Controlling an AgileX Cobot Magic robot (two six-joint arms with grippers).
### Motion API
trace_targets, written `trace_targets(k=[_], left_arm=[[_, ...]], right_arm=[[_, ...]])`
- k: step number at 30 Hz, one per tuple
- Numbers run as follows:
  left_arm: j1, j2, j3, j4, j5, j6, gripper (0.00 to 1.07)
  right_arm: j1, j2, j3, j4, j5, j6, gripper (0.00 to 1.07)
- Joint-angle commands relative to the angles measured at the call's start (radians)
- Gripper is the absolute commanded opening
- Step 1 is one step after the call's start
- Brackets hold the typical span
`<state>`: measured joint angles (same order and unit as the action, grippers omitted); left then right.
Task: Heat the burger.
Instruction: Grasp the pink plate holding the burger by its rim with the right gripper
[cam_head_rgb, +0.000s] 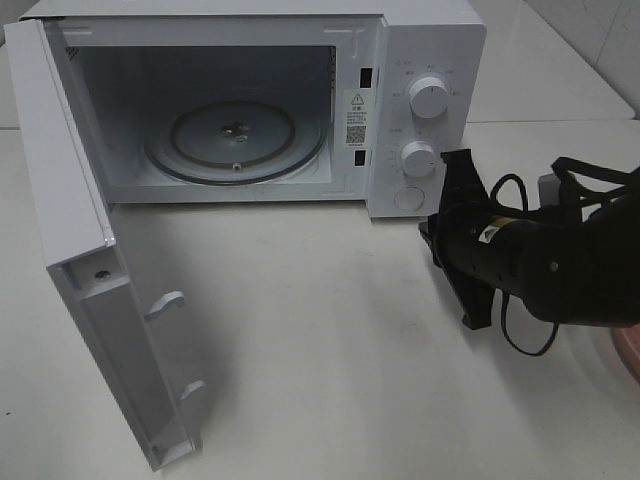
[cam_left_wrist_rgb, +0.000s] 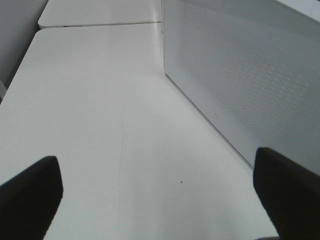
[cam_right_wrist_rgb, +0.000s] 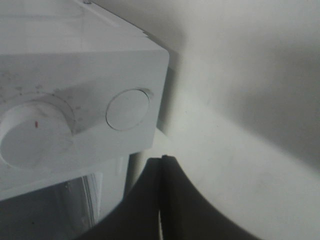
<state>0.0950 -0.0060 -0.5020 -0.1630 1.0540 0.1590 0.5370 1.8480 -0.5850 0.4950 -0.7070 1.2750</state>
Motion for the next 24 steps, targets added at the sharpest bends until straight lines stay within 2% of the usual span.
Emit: trace_targets(k=[1, 6, 7, 9, 10, 14, 15, 16, 17, 19, 21, 22, 24], left_arm=[[-0.004, -0.021, 0.004, -0.003, -0.013, -0.003, 0.98], [-0.004, -0.021, 0.004, -0.003, -0.013, -0.003, 0.98], [-0.004, -0.021, 0.004, -0.003, -0.013, -0.003, 0.98], [-0.004, -0.021, 0.004, -0.003, -0.013, -0.003, 0.98], [-0.004, -0.021, 0.004, -0.003, -0.013, -0.003, 0.98], [-0.004, -0.021, 0.004, -0.003, -0.013, -0.003, 0.98], [-0.004, -0.021, 0.004, -0.003, -0.013, -0.003, 0.98], [-0.004, -0.021, 0.004, -0.003, -0.013, -0.003, 0.98], [-0.004, -0.021, 0.004, -0.003, -0.013, -0.003, 0.98], [-0.004, -0.021, 0.004, -0.003, -0.013, -0.003, 0.98], [-0.004, -0.021, 0.004, -0.003, -0.013, -0.003, 0.98], [-0.004, -0.021, 0.004, -0.003, -0.013, -0.003, 0.98], [-0.004, -0.021, 0.004, -0.003, -0.013, -0.003, 0.98]], right_arm=[[0.002, -0.061, 0.018, -0.135, 0.104, -0.020, 0.00], [-0.001, -0.109, 0.019, -0.260, 0.205, -0.022, 0.00], [-0.002, -0.132, 0.019, -0.327, 0.280, -0.024, 0.00], [-0.010, -0.142, 0.019, -0.350, 0.311, -0.029, 0.00], [-0.023, -0.164, 0.019, -0.418, 0.396, -0.059, 0.00], [-0.043, -0.196, 0.003, -0.495, 0.541, -0.137, 0.00], [-0.053, -0.218, -0.024, -0.522, 0.681, -0.231, 0.00], [-0.053, -0.218, -0.024, -0.522, 0.681, -0.231, 0.00], [-0.058, -0.236, -0.054, -0.535, 0.796, -0.360, 0.01], [-0.058, -0.246, -0.072, -0.536, 0.845, -0.415, 0.01], [-0.058, -0.264, -0.116, -0.536, 0.991, -0.594, 0.02], [-0.058, -0.264, -0.116, -0.536, 0.991, -0.594, 0.02], [-0.058, -0.266, -0.164, -0.536, 1.137, -0.735, 0.04]])
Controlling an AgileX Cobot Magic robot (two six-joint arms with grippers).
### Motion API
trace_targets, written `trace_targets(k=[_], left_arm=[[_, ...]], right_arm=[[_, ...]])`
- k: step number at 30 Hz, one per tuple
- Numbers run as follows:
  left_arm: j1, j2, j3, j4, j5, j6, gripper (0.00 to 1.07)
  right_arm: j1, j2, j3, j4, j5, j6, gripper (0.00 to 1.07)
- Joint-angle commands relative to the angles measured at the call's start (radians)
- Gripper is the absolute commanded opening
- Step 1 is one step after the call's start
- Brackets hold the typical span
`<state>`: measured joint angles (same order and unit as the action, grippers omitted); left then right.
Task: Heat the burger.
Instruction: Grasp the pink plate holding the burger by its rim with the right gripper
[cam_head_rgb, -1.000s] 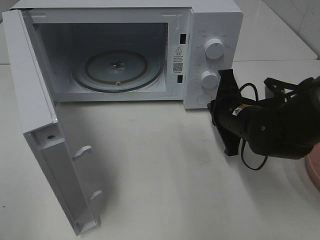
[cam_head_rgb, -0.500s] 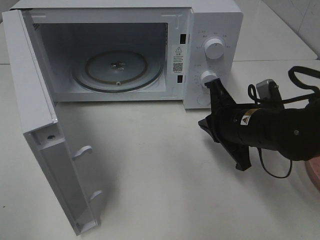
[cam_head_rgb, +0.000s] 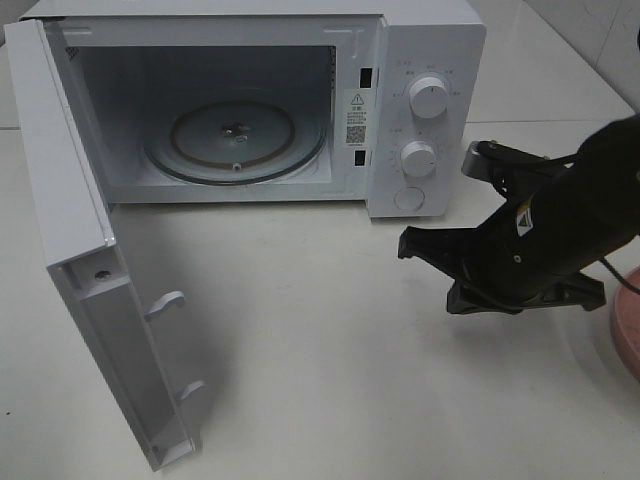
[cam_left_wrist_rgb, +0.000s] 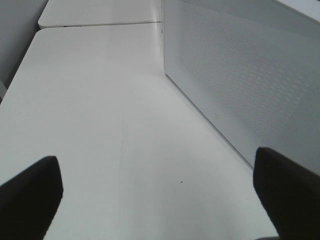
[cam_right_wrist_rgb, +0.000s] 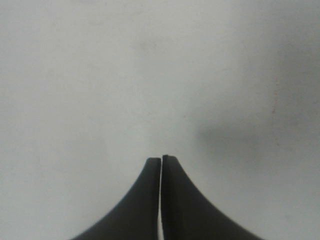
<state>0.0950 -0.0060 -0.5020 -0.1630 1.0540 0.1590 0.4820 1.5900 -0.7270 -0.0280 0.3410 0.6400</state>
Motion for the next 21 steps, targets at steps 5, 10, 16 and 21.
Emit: trace_targets(k=[5, 10, 16, 21], left_arm=[[-0.004, -0.021, 0.004, -0.003, -0.013, -0.003, 0.98], [-0.004, -0.021, 0.004, -0.003, -0.013, -0.003, 0.98], [-0.004, -0.021, 0.004, -0.003, -0.013, -0.003, 0.98], [-0.004, -0.021, 0.004, -0.003, -0.013, -0.003, 0.98]], right_arm=[[-0.003, -0.008, -0.073, -0.016, 0.249, -0.226, 0.06], [-0.003, -0.008, -0.105, -0.015, 0.364, -0.290, 0.07], [-0.004, -0.008, -0.114, -0.028, 0.461, -0.411, 0.10], [-0.004, -0.015, -0.114, -0.068, 0.484, -0.433, 0.25]])
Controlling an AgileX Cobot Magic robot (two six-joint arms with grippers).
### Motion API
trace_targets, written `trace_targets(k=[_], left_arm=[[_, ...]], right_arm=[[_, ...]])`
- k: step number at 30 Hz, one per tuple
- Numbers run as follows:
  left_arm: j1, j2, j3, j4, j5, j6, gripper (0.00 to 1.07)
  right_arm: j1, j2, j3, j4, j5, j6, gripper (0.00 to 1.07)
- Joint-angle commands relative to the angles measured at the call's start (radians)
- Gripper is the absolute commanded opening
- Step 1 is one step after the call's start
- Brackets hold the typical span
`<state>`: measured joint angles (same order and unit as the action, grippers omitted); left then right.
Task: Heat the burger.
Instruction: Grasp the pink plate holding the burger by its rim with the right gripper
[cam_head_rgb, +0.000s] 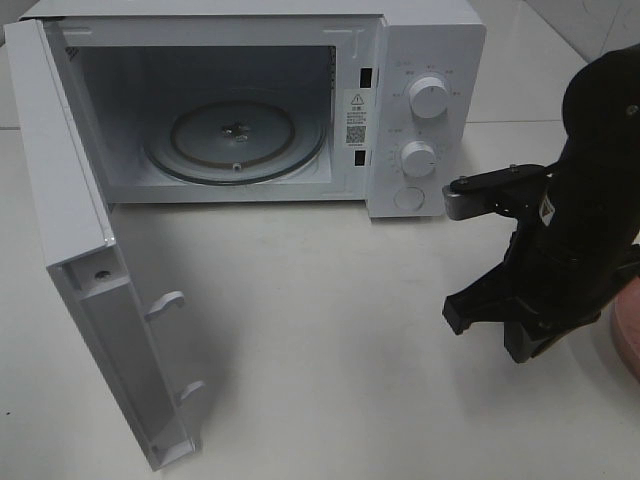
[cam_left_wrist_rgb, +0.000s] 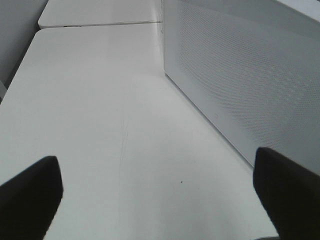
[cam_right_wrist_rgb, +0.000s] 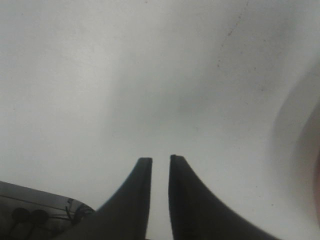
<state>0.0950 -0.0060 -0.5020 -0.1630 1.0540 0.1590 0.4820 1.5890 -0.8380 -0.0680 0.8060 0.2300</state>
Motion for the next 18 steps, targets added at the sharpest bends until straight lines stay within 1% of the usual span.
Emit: trace_targets(k=[1, 2, 3, 4, 5, 6, 7, 8, 9, 10, 12, 13, 14, 16, 17, 18], left_arm=[[-0.004, -0.021, 0.004, -0.003, -0.013, -0.003, 0.98], [-0.004, -0.021, 0.004, -0.003, -0.013, -0.003, 0.98], [-0.004, -0.021, 0.004, -0.003, -0.013, -0.003, 0.98], [-0.004, -0.021, 0.004, -0.003, -0.013, -0.003, 0.98], [-0.004, -0.021, 0.004, -0.003, -0.013, -0.003, 0.98], [-0.004, -0.021, 0.004, -0.003, -0.013, -0.003, 0.98], [-0.004, -0.021, 0.004, -0.003, -0.013, -0.003, 0.98], [-0.004, -0.021, 0.004, -0.003, -0.013, -0.003, 0.98], [-0.004, -0.021, 0.004, -0.003, -0.013, -0.003, 0.98], [-0.004, -0.021, 0.004, -0.003, -0.013, -0.003, 0.98], [-0.004, -0.021, 0.004, -0.003, -0.013, -0.003, 0.98], [-0.004, -0.021, 0.004, -0.003, -0.013, -0.003, 0.98], [-0.004, -0.021, 0.004, -0.003, -0.013, -0.003, 0.98], [-0.004, -0.021, 0.004, -0.003, -0.013, -0.003, 0.98], [-0.004, -0.021, 0.004, -0.003, -0.013, -0.003, 0.98], [-0.004, -0.021, 0.004, -0.003, -0.013, -0.003, 0.98]], right_arm=[[-0.004, -0.020, -0.003, -0.032, 0.019, -0.023, 0.31], [-0.004, -0.042, -0.003, -0.041, 0.014, -0.027, 0.44], [-0.004, -0.042, -0.003, -0.041, 0.014, -0.027, 0.44], [-0.004, -0.057, -0.003, -0.052, 0.010, -0.031, 0.51], [-0.004, -0.086, -0.003, -0.077, 0.000, -0.040, 0.65], [-0.004, -0.086, -0.003, -0.077, 0.000, -0.040, 0.65], [-0.004, -0.114, -0.003, -0.116, -0.009, -0.042, 0.79], [-0.004, -0.114, -0.003, -0.116, -0.009, -0.042, 0.79], [-0.008, -0.128, -0.003, -0.135, -0.017, -0.043, 0.85], [-0.038, -0.152, -0.003, -0.128, -0.018, -0.043, 0.92], [-0.056, -0.160, -0.003, -0.126, -0.010, -0.043, 0.94], [-0.092, -0.165, -0.003, -0.128, 0.015, -0.043, 0.94], [-0.092, -0.165, -0.003, -0.128, 0.015, -0.043, 0.94], [-0.144, -0.164, -0.003, -0.133, 0.048, -0.051, 0.92], [-0.144, -0.164, -0.003, -0.133, 0.048, -0.051, 0.92], [-0.174, -0.164, -0.003, -0.133, 0.050, -0.051, 0.91]])
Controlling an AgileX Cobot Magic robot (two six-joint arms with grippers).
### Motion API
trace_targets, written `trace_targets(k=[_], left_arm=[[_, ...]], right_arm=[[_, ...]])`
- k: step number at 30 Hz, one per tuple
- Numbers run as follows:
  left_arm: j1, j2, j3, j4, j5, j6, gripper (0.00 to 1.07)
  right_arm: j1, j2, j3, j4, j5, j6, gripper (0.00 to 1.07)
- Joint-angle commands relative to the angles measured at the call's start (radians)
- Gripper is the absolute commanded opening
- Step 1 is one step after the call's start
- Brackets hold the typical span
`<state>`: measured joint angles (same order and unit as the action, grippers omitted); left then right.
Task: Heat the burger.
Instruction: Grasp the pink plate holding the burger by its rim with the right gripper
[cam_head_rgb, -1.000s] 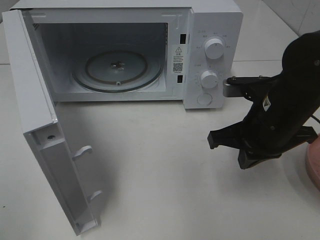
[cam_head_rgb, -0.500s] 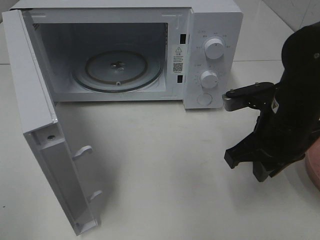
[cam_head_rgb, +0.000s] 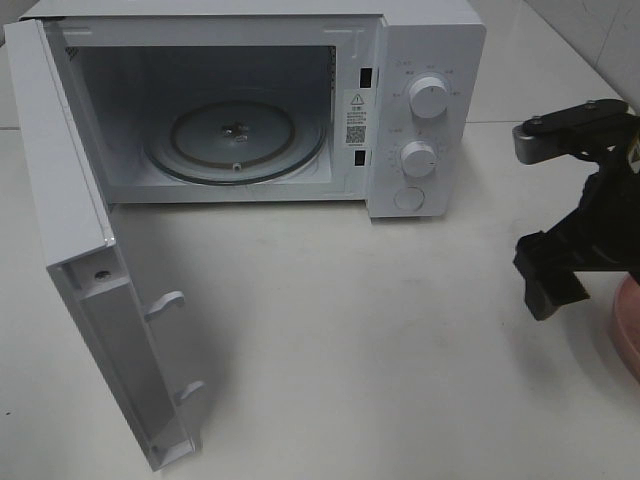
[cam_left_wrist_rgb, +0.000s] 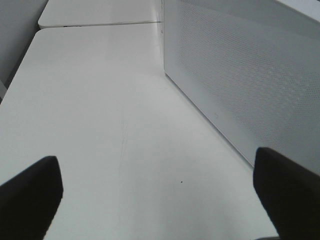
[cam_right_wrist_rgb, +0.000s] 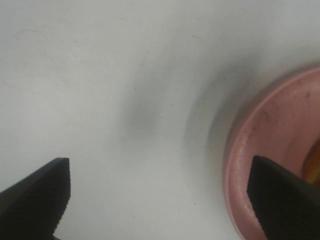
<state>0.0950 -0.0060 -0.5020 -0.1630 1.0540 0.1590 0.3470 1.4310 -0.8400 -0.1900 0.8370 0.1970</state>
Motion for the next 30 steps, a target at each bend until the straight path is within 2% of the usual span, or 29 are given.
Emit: trace_targets(k=[1, 12, 20, 30], left_arm=[[-0.004, -0.021, 0.004, -0.003, -0.013, -0.003, 0.98], [-0.004, -0.021, 0.004, -0.003, -0.013, -0.003, 0.98], [-0.004, -0.021, 0.004, -0.003, -0.013, -0.003, 0.98], [-0.004, -0.021, 0.004, -0.003, -0.013, -0.003, 0.98]], right_arm=[[-0.039, -0.006, -0.001, -0.011, 0.019, -0.018, 0.91], [-0.235, 0.001, -0.001, -0.011, -0.020, -0.062, 0.88], [-0.302, 0.077, -0.001, 0.003, -0.087, -0.066, 0.87], [-0.334, 0.193, -0.001, 0.019, -0.162, -0.069, 0.86]])
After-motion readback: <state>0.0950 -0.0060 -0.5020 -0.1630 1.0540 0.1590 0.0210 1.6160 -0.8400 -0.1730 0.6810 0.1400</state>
